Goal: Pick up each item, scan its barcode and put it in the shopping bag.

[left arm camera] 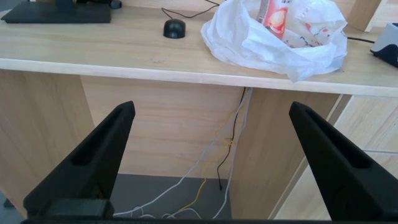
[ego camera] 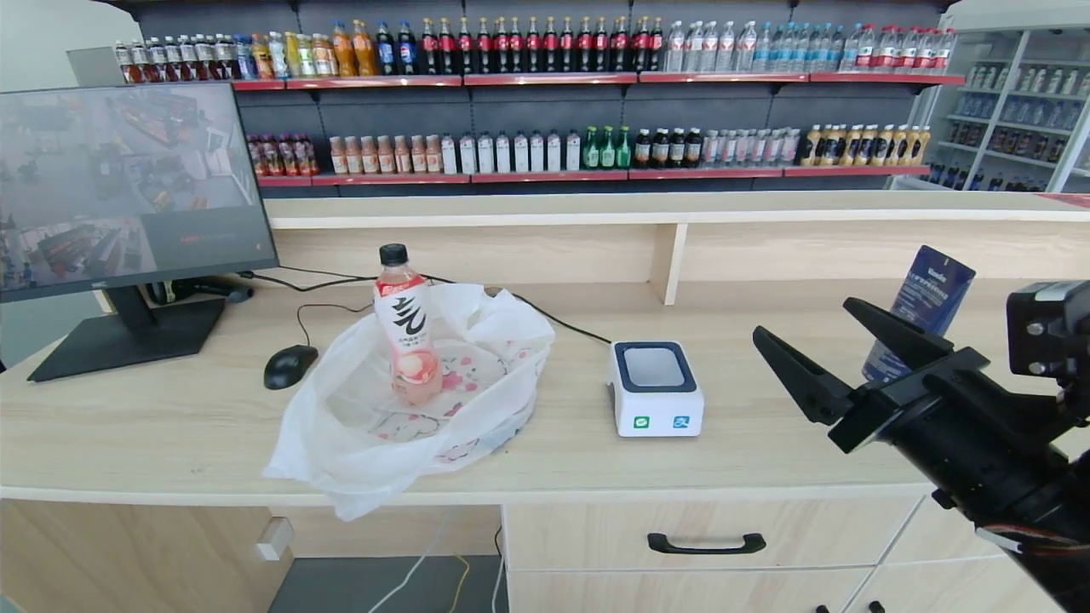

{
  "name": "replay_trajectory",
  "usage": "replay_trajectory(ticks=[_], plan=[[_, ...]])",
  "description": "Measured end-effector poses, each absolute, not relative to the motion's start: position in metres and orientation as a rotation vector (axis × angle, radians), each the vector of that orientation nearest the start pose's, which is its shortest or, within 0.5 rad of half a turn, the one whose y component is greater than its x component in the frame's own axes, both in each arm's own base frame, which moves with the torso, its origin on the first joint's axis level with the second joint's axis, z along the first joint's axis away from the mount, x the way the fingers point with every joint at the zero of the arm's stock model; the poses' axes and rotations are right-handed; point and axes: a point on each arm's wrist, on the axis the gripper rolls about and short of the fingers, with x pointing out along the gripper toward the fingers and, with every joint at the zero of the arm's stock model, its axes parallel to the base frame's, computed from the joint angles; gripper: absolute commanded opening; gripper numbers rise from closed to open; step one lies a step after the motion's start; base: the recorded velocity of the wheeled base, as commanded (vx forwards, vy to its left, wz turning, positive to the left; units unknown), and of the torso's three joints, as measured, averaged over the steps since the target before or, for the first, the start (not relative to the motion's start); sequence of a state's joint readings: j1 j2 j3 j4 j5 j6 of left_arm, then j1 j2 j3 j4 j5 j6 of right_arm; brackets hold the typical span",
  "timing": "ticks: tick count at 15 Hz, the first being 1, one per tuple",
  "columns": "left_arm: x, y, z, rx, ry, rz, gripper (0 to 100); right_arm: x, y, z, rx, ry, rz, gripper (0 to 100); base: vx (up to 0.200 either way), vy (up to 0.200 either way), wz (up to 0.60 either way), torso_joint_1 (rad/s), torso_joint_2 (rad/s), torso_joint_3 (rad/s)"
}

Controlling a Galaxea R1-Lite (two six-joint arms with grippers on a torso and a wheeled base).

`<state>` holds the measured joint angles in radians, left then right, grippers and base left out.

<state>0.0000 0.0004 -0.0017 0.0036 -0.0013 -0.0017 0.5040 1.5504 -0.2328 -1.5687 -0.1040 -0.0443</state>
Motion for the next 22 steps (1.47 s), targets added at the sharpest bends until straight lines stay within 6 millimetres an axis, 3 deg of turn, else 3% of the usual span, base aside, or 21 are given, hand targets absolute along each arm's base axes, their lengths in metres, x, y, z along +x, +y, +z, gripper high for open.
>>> replay_trajectory(ticks=[9,16,22], plan=[[-0.023,0.000,0.076,-0.003,0.002,-0.001,100,0.188,0.101,0.172,0.026,-0.235,0.392,100,0.000,-0.200,0.00,0.004,0.00,0.003],[-0.023,0.000,0.076,-0.004,0.002,0.000,100,0.202,0.092,0.159,-0.004,-0.181,0.320,100,0.000,-0.200,0.00,0.001,0.00,0.002],[-0.023,0.000,0.076,0.000,0.001,-0.001,100,0.226,0.100,0.147,-0.013,-0.138,0.313,100,0.000,0.000,0.00,0.000,0.00,0.000]])
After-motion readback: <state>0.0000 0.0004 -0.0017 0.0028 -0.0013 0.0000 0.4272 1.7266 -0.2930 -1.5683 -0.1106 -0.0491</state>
